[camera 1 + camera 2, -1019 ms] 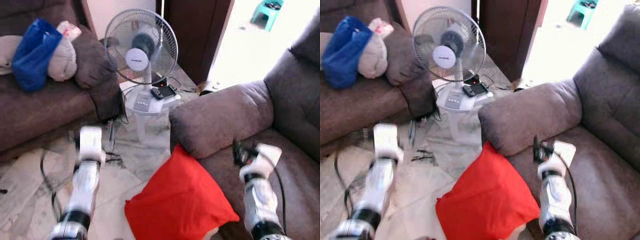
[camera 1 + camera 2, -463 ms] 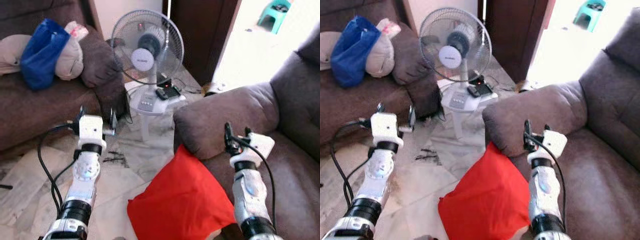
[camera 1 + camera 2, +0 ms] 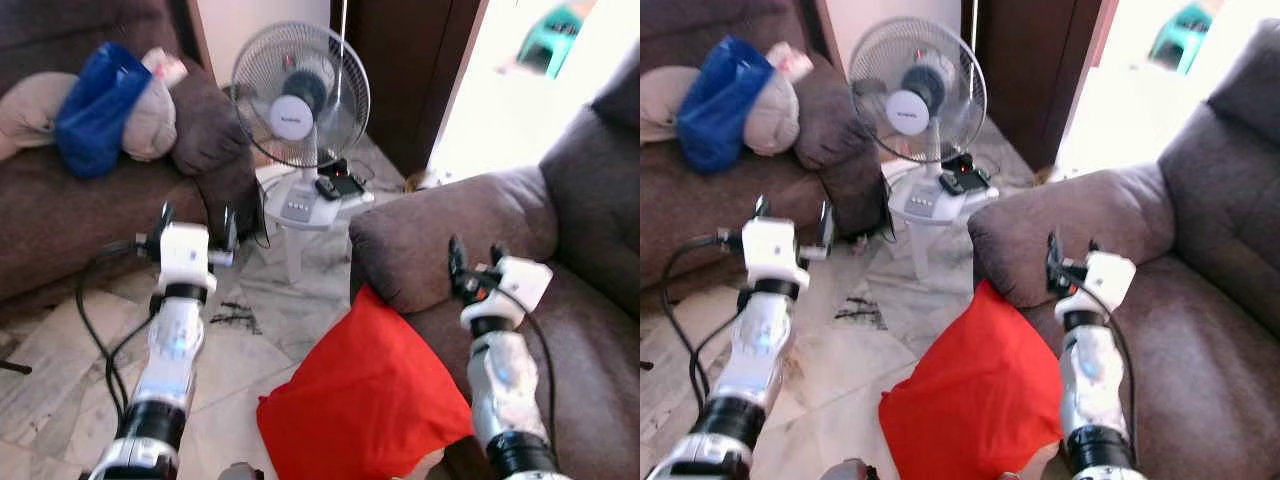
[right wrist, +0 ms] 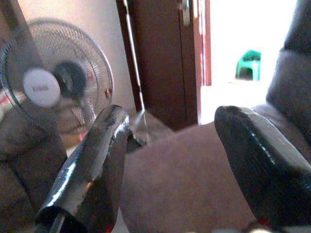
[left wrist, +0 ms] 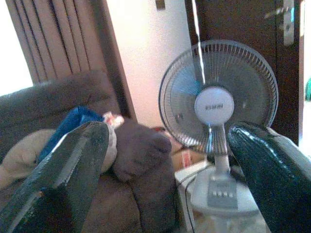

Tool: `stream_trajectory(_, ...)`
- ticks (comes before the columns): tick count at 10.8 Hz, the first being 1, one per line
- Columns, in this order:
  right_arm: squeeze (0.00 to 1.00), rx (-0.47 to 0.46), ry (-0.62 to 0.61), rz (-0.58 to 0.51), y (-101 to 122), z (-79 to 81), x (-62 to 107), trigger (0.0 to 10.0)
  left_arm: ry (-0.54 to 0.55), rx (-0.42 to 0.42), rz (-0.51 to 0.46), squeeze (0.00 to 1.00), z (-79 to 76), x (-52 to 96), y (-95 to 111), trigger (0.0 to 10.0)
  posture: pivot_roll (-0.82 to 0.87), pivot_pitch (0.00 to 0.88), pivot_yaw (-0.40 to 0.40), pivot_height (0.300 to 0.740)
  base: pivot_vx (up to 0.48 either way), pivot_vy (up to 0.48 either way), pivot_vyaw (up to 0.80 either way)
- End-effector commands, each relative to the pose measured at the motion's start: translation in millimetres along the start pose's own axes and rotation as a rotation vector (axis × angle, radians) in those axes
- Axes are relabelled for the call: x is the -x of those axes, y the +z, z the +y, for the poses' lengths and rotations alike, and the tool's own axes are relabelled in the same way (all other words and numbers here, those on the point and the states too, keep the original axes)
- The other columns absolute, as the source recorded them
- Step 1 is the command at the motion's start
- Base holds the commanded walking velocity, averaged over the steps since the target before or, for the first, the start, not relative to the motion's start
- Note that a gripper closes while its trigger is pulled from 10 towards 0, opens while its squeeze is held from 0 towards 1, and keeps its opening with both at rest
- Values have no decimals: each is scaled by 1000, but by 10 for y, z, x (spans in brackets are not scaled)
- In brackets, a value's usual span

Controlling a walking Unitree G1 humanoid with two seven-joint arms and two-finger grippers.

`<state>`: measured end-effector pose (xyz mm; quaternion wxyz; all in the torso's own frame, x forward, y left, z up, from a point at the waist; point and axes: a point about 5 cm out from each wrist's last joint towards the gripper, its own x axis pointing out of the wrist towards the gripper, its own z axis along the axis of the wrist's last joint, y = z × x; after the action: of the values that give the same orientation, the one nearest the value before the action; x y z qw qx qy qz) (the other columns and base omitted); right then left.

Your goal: Move the pillow to the sofa from floor

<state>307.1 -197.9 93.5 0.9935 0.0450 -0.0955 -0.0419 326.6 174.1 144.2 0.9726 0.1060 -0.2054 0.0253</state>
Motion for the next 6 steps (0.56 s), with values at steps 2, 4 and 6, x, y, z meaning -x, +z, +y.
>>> stream_trajectory(2,0,1,18,-8,52,19,-48,10000,-3,-10,-22,0,7,-74,70,10000,5,15,-15,682,0,0,0)
stream_trajectory(4,0,-8,29,28,36,20,-67,10000,7,0,-7,0,26,-68,52,10000,13,26,-21,672,0,0,0)
stream_trajectory(6,0,-8,38,24,43,29,-74,10000,3,-5,7,0,33,-40,32,10000,13,39,-26,657,0,0,0)
